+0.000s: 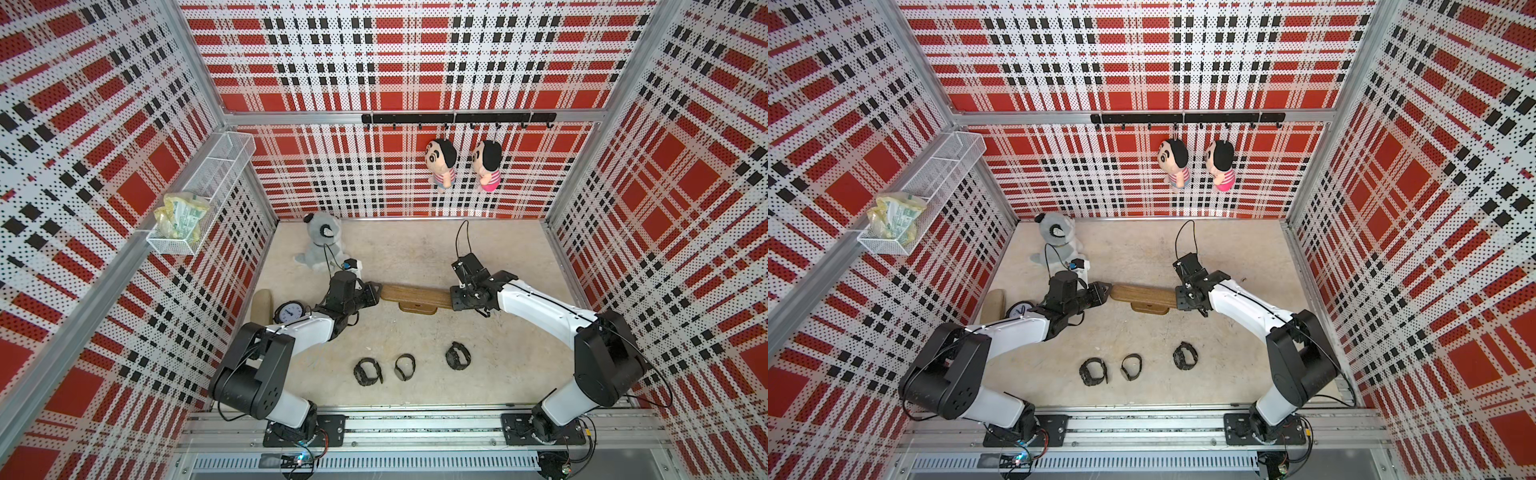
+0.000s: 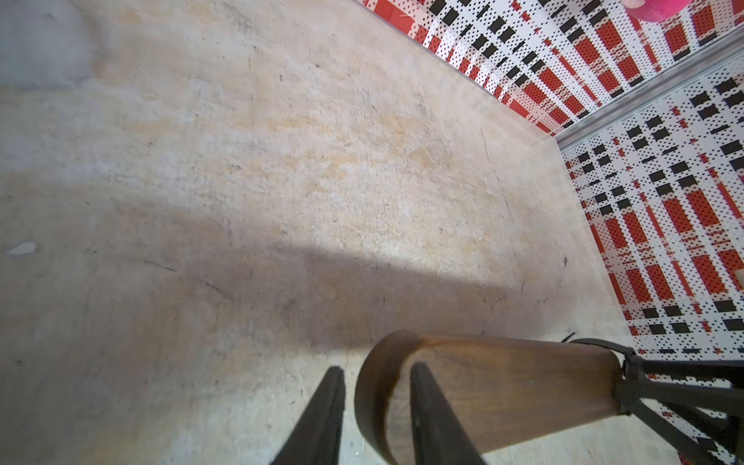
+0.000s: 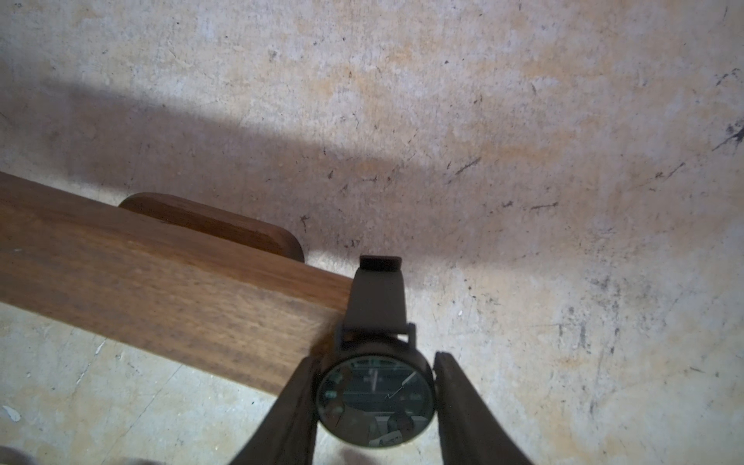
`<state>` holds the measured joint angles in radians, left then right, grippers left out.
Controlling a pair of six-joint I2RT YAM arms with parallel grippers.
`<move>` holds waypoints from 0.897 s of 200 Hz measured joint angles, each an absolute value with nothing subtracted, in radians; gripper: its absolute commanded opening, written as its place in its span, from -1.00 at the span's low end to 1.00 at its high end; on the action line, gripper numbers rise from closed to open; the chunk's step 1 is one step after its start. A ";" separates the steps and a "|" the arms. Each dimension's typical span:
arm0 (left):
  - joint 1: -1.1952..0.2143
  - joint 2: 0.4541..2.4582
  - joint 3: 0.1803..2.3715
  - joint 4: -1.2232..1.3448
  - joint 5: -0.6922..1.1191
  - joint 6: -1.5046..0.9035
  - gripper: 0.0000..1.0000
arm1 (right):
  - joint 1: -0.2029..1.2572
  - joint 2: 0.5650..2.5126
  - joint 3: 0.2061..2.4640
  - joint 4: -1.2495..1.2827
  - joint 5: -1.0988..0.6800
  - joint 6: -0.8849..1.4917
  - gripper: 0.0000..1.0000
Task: Place watch on stand
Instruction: Place the watch on the stand.
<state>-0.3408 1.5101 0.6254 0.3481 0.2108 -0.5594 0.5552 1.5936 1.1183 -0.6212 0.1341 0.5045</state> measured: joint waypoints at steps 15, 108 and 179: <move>-0.341 1.512 0.625 0.353 0.218 -0.560 -0.37 | 0.556 1.597 1.121 -0.621 0.134 0.507 -1.00; -0.376 1.532 0.625 0.393 0.223 -0.567 -0.39 | 0.597 1.637 1.177 -0.630 0.154 0.516 -1.00; -0.399 1.536 0.623 0.407 0.212 -0.580 -0.41 | 0.639 1.682 1.234 -0.637 0.170 0.525 -1.00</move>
